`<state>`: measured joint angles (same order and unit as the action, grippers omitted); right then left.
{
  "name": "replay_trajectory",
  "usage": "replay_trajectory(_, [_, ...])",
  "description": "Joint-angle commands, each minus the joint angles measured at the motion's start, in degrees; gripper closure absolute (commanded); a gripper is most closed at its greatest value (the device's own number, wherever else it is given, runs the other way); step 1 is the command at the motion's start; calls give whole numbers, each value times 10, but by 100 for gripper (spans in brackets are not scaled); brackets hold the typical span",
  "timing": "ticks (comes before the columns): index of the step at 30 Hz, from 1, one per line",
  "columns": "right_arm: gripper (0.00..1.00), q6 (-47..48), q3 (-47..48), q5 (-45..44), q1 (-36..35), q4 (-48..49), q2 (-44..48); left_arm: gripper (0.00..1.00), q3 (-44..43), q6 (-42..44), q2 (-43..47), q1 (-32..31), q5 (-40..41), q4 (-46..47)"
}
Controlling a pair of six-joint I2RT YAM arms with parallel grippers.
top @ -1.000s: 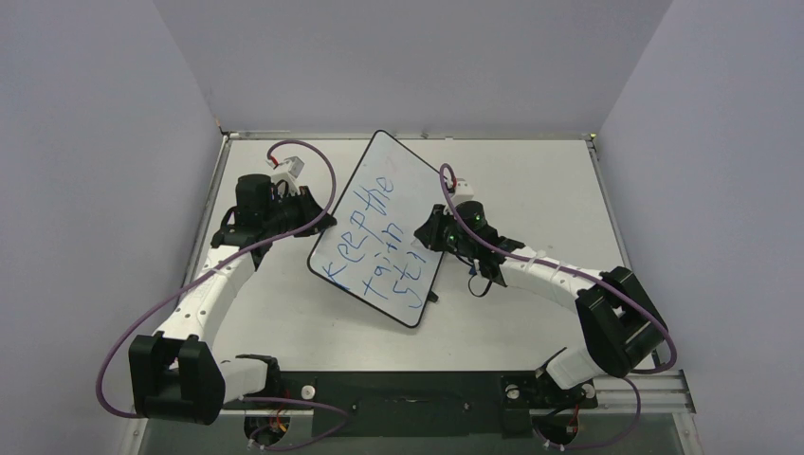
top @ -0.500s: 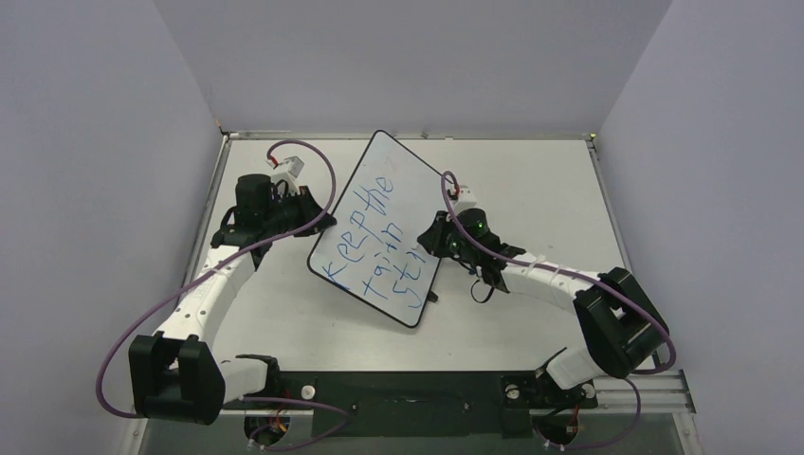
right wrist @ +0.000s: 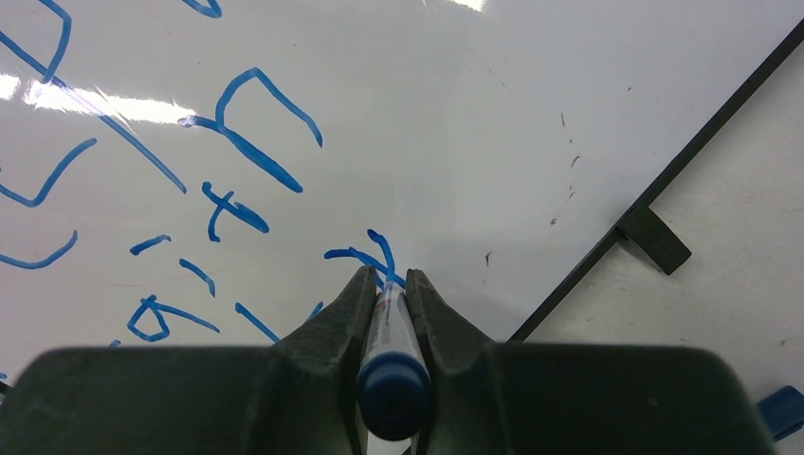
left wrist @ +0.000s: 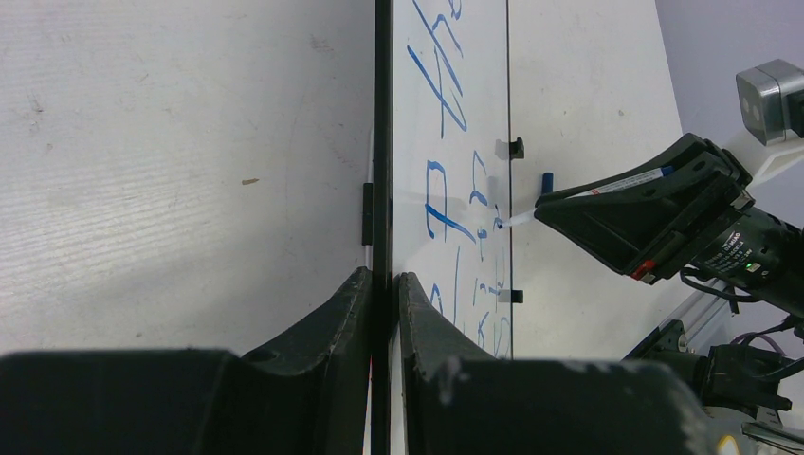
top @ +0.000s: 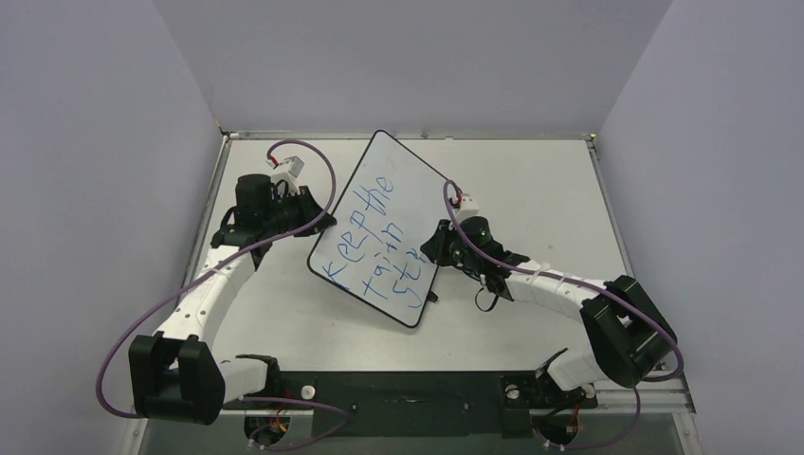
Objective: Write a sentence on the whiteboard
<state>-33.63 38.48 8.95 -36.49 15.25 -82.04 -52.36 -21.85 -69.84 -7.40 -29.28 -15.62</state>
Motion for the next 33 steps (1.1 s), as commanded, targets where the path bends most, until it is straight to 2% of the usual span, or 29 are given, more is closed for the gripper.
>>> replay_trajectory(1, [100, 9, -1, -12, -7, -24, 27, 100, -9, 14, 4, -4, -12, 19])
replay_trajectory(11, [100, 46, 55, -51, 5, -82, 79, 100, -17, 16, 1, -4, -14, 12])
replay_trajectory(21, [100, 44, 47, -53, 15, -66, 79, 100, -51, 27, -11, -8, -16, -25])
replay_trajectory(33, [100, 40, 2, -31, 37, -10, 92, 100, -139, 90, -58, -15, -23, -135])
